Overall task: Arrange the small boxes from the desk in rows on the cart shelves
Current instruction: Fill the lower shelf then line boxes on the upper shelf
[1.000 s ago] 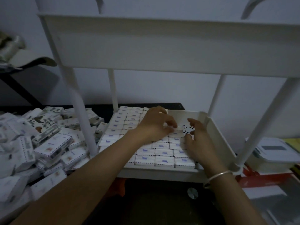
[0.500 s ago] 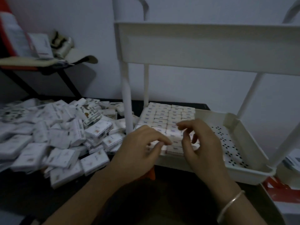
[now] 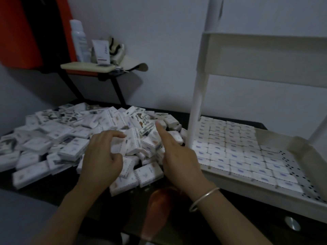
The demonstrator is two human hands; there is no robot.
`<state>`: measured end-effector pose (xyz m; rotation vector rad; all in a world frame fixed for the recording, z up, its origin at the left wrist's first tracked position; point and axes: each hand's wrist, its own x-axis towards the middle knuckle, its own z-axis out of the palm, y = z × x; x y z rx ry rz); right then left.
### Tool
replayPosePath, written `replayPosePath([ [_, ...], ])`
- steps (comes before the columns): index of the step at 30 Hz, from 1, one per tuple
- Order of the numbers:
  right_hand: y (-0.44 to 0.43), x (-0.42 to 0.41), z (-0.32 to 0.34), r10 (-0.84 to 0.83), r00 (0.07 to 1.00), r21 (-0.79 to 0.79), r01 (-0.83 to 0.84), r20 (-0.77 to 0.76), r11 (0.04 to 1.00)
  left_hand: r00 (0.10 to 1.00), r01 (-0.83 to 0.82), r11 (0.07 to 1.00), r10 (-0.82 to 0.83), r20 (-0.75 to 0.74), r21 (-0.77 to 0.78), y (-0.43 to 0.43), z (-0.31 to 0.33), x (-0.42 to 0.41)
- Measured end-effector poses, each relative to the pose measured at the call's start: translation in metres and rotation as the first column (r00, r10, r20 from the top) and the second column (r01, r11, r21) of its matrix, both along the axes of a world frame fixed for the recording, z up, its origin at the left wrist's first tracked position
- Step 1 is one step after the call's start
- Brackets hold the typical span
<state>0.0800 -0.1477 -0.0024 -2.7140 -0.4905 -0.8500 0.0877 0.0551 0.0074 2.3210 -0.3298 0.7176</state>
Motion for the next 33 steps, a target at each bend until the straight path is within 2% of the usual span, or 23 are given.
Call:
replayPosePath([
  [2,0.002,0.012,-0.005,-0.031,0.999,-0.071,0.031,0.009,0.997,0.994,0.077,0.997,-0.076,-0.077,0.013,0.008,0.005,0.008],
  [4,0.003,0.018,-0.008,-0.050,0.999,-0.112,0.050,0.003,0.992,0.986,0.129,0.985,-0.115,-0.117,0.117,0.013,0.006,0.017],
  [8,0.002,0.019,-0.008,-0.046,0.998,-0.072,0.049,0.032,0.996,0.981,0.151,0.942,-0.105,-0.164,0.300,0.014,0.006,0.037],
  [11,-0.001,0.011,-0.006,-0.039,0.999,0.007,0.039,0.028,0.999,0.988,0.139,0.920,-0.104,-0.115,0.366,0.010,0.004,0.045],
  [16,-0.011,-0.007,-0.002,0.011,1.000,0.143,-0.011,0.002,0.990,0.992,0.122,0.914,-0.128,-0.010,0.386,0.003,-0.002,0.050],
  [19,-0.018,-0.020,0.001,0.090,0.995,0.296,-0.075,-0.038,0.952,0.984,0.146,0.936,-0.172,0.053,0.319,-0.003,-0.002,0.049],
  [23,-0.029,-0.038,0.009,0.185,0.976,0.543,-0.093,-0.117,0.835,0.960,0.255,0.950,-0.271,0.068,0.179,-0.018,0.007,0.038],
  [29,-0.054,-0.075,0.016,0.204,0.965,0.427,-0.115,-0.168,0.897,0.948,0.299,0.953,-0.301,-0.102,-0.041,-0.020,0.013,0.024],
  [33,-0.069,-0.085,0.020,0.085,0.990,0.407,-0.032,-0.113,0.913,0.917,0.344,0.930,-0.363,-0.169,-0.132,-0.030,0.015,0.004],
])
